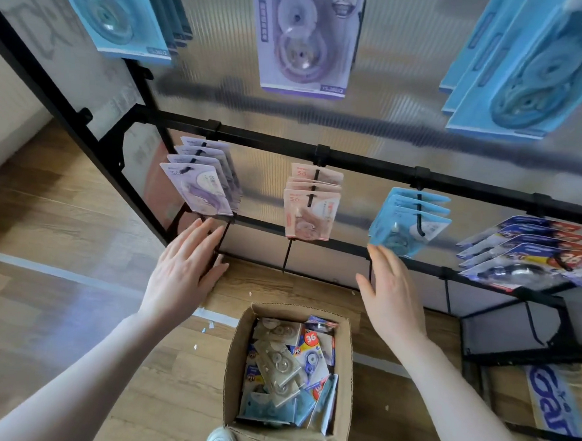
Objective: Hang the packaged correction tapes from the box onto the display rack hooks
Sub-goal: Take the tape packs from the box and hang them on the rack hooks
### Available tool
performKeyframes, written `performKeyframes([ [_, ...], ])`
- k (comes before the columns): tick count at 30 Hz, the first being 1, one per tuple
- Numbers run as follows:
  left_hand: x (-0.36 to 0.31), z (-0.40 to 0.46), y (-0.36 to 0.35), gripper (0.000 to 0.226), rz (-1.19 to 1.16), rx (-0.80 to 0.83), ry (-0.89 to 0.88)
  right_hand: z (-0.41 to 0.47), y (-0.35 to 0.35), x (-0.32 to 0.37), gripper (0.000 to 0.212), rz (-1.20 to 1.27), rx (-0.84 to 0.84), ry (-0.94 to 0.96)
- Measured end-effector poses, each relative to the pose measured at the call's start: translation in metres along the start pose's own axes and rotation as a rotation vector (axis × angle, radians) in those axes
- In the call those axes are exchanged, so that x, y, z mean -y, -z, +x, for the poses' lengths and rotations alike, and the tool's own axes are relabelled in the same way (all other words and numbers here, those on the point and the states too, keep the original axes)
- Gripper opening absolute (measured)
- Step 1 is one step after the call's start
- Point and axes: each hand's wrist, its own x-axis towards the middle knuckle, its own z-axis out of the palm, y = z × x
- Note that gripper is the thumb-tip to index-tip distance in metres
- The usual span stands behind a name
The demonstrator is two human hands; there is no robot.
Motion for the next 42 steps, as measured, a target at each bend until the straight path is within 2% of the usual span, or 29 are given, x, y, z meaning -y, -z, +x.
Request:
performKeyframes([
  [9,-0.087,-0.046,-0.038,0.062,-0.018,0.077,0.111,-0.031,0.005,-0.057,0.053,0.004,0.097,0.069],
  [16,-0.105,-0.073,-0.062,0.066,-0.016,0.14,0.132,-0.052,-0.018,-0.078,0.049,0.0,0.086,0.069],
  [21,-0.083,-0.095,-0.125,0.063,0.0,0.145,0.12,-0.061,-0.083,-0.098,0.05,0.018,0.083,0.072],
  [29,-0.032,-0.151,-0.307,0.065,-0.051,0.209,0.179,-0.067,-0.244,-0.15,0.05,0.039,0.152,0.093],
  [33,-0.011,-0.173,-0.382,0.064,-0.037,0.294,0.145,-0.055,-0.308,-0.166,0.05,0.02,0.127,0.155],
  [37,0.0,-0.206,-0.431,0.067,-0.054,0.352,0.198,-0.054,-0.359,-0.178,0.049,0.022,0.097,0.202],
  [42,0.007,-0.228,-0.454,0.07,-0.121,0.361,0.259,-0.057,-0.395,-0.181,0.051,-0.008,0.077,0.27],
])
